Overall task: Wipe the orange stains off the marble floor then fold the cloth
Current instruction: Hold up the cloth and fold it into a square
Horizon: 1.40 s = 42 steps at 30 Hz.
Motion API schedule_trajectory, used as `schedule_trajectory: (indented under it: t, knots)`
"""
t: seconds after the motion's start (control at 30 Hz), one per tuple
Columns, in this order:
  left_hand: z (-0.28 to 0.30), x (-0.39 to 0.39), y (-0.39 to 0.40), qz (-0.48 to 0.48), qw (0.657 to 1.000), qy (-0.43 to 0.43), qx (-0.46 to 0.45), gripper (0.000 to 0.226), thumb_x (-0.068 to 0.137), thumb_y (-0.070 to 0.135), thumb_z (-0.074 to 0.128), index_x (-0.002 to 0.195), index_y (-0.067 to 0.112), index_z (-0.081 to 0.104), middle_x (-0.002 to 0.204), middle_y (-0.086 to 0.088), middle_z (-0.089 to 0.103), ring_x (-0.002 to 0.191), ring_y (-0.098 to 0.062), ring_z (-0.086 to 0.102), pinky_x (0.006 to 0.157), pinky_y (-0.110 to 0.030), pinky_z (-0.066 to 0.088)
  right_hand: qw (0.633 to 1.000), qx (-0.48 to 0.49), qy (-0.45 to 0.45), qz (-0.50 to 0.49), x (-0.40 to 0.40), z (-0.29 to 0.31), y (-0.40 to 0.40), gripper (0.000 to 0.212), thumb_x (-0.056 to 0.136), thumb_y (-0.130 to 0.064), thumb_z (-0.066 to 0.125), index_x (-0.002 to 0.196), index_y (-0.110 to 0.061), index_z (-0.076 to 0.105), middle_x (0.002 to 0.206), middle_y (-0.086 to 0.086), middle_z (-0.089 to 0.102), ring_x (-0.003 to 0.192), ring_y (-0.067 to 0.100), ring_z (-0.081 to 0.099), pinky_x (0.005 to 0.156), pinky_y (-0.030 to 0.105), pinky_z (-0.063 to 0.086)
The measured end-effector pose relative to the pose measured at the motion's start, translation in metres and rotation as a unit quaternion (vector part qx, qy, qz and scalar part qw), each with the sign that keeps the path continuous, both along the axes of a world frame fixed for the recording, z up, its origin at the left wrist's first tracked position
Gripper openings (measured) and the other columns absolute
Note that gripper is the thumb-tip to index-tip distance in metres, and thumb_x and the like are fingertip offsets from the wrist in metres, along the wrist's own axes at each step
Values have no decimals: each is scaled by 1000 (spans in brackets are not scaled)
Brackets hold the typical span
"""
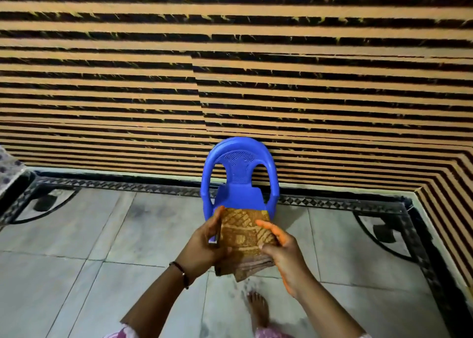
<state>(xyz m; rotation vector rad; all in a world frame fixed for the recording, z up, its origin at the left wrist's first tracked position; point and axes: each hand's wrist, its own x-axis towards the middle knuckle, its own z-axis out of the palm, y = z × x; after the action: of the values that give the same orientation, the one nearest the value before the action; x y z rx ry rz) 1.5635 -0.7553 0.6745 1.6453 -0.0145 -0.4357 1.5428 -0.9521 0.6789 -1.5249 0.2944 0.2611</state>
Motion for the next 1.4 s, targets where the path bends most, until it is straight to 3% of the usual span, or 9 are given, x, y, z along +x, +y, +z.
schedule_trajectory:
  t: [0.2, 0.47, 0.6, 0.67, 0.77, 0.93, 1.07, 1.2, 1.4]
  knots:
    - [-48, 84, -26, 40, 996, 44, 62, 78, 65, 9, 63, 134, 32, 34, 134, -5, 54, 126, -23, 50, 96, -39, 49, 996, -14, 92, 6, 88, -41, -18, 48, 81, 11, 60, 101, -32, 66, 109, 3, 65, 90, 10, 61, 72, 16, 47]
    - [-168, 214, -34, 79, 986, 106, 99, 75, 73, -15, 58, 137, 19, 38, 138, -5, 49, 129, -18, 45, 84, -8, 44, 980, -5, 195, 21, 217, -158, -13, 55, 83, 18, 53, 125, -17, 59, 112, 22, 65, 86, 20, 62, 70, 25, 54]
    - [-243, 261, -30, 78, 982, 143, 100, 69, 79, -12, 55, 132, 29, 38, 138, -4, 50, 128, -12, 45, 93, -20, 47, 978, -48, 204, 22, 268, -237, -5, 54, 84, 16, 55, 119, -25, 58, 119, 11, 65, 99, 18, 65, 87, 36, 54]
    - [-285, 281, -28, 81, 979, 139, 127, 59, 78, 5, 58, 129, 31, 41, 135, 3, 52, 126, -12, 47, 104, -27, 41, 969, -32, 247, 5, 290, -282, -2, 38, 90, 5, 54, 109, -27, 63, 105, 4, 72, 85, 8, 69, 78, 27, 57]
    - [-340, 300, -26, 32, 970, 147, 191, 60, 74, 17, 58, 130, 31, 43, 127, 9, 54, 121, -14, 51, 100, -16, 34, 963, -71, 259, 35, 311, -342, 0, 31, 96, 3, 46, 104, -20, 65, 91, -1, 74, 73, 4, 69, 67, 22, 57]
    - [-408, 324, -27, -15, 962, 153, 224, 65, 75, 20, 58, 138, 25, 44, 119, 16, 51, 110, -2, 47, 78, 8, 27, 960, -50, 276, 17, 319, -418, 3, 64, 85, 18, 54, 130, -26, 44, 124, 1, 57, 99, 2, 62, 86, 26, 54]
    - [-437, 335, -27, -35, 963, 159, 216, 59, 83, -4, 59, 135, 21, 49, 126, 3, 59, 114, -12, 55, 91, -13, 43, 962, -55, 267, -1, 329, -442, 6, 73, 75, -23, 74, 139, -25, 39, 129, 2, 55, 121, 22, 54, 102, 37, 43]
    - [-454, 324, -25, -55, 957, 181, 218, 61, 80, -4, 55, 138, 15, 44, 138, -7, 48, 126, -22, 48, 100, -30, 44, 954, -149, 258, 36, 333, -464, 4, 67, 86, 17, 50, 138, -23, 36, 135, 11, 50, 129, 31, 45, 103, 32, 39]
    - [-457, 317, -32, -110, 938, 223, 241, 72, 78, 15, 64, 142, 4, 31, 144, -15, 35, 131, -29, 39, 103, -27, 35, 922, -268, 223, 171, 337, -456, -4, 50, 95, 0, 42, 143, -16, 38, 142, 12, 45, 131, 29, 42, 94, 13, 29]
